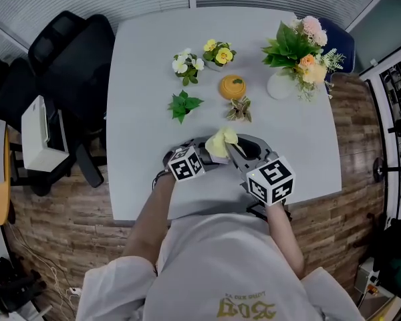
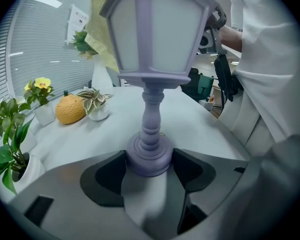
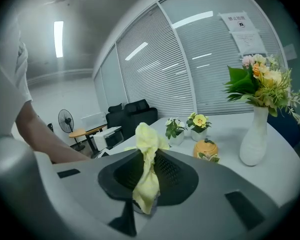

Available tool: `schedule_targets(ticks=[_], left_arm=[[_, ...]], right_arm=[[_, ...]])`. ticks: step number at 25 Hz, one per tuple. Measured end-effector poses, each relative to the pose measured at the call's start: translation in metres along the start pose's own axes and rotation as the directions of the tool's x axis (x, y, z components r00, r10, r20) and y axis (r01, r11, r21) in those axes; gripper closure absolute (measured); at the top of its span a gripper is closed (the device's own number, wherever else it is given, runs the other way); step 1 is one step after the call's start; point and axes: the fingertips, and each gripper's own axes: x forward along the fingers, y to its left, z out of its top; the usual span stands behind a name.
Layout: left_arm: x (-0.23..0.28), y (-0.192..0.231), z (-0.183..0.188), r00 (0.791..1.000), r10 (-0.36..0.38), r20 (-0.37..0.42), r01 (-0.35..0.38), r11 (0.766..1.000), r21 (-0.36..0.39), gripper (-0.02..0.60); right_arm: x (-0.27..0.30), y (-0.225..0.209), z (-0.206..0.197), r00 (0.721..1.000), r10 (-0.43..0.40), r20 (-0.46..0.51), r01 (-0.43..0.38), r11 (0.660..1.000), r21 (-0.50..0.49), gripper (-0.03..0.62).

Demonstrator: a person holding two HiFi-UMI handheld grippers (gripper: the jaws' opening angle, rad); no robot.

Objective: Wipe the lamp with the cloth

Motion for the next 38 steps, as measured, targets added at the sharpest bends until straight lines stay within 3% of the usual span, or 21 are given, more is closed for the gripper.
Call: schedule_targets(ticks=[25,38], left_arm=[[0.003,0.000,-0.001,1.000,-0.017,-0.020,0.016,1.000,-0.021,0.275],[0.004,0.000,-0.001,1.000,-0.014,-0.020,0.014,1.000,-0.022,0.276]], right_arm=[[-0.019,-0.008,-0.018,0.998,-0.031,-0.054,0.030,0.999,-0.023,0.525],[-0.029,0.007,-0.023,0.996,-0.032,-0.081,0.024,0.995,-0.092,0.525]])
